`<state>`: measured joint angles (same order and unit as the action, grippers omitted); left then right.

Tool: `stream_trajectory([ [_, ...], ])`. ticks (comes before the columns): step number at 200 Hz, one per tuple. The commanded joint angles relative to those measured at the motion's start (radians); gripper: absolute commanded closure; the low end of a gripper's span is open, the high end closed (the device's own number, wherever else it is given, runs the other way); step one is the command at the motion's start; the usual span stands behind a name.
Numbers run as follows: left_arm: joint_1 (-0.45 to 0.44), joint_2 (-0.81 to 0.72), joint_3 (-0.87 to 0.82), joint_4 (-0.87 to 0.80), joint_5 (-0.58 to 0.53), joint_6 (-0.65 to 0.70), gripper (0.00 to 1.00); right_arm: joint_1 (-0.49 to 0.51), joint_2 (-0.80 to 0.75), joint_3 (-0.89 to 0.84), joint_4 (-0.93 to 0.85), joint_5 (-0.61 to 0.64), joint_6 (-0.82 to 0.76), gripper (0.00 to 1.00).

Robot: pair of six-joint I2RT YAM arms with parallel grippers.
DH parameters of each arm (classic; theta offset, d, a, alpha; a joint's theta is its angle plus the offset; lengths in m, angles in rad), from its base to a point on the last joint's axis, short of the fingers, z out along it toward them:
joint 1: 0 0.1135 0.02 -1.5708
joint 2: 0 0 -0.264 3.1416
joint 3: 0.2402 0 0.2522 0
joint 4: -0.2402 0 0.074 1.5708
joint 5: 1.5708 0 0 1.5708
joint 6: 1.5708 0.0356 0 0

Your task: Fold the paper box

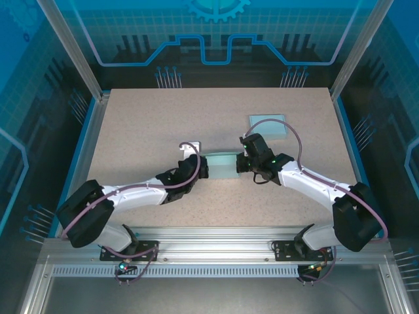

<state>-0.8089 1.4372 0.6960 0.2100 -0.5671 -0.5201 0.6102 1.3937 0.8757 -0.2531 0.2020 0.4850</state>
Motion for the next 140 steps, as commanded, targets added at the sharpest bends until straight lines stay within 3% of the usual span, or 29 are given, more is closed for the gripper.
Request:
stream_trajectory([
  [1,-0.005,-0.057,-0.034,-0.130,0.091,-0.020,0.72,0.014,0.031,-0.031,-0.084,-0.017,-0.014,1.00],
  [36,-0.004,-0.168,-0.010,-0.167,0.119,-0.011,0.33,0.023,0.035,-0.028,-0.089,-0.001,-0.019,1.00],
  [78,0.006,-0.240,0.011,-0.202,0.101,-0.031,0.11,0.033,0.039,-0.021,-0.094,0.014,-0.023,1.00],
  [105,0.055,-0.233,0.011,-0.180,0.157,-0.085,0.05,0.039,0.039,-0.018,-0.100,0.024,-0.028,1.00],
  [140,0.119,-0.176,0.007,-0.106,0.243,-0.139,0.09,0.046,0.041,-0.015,-0.109,0.042,-0.035,1.00],
])
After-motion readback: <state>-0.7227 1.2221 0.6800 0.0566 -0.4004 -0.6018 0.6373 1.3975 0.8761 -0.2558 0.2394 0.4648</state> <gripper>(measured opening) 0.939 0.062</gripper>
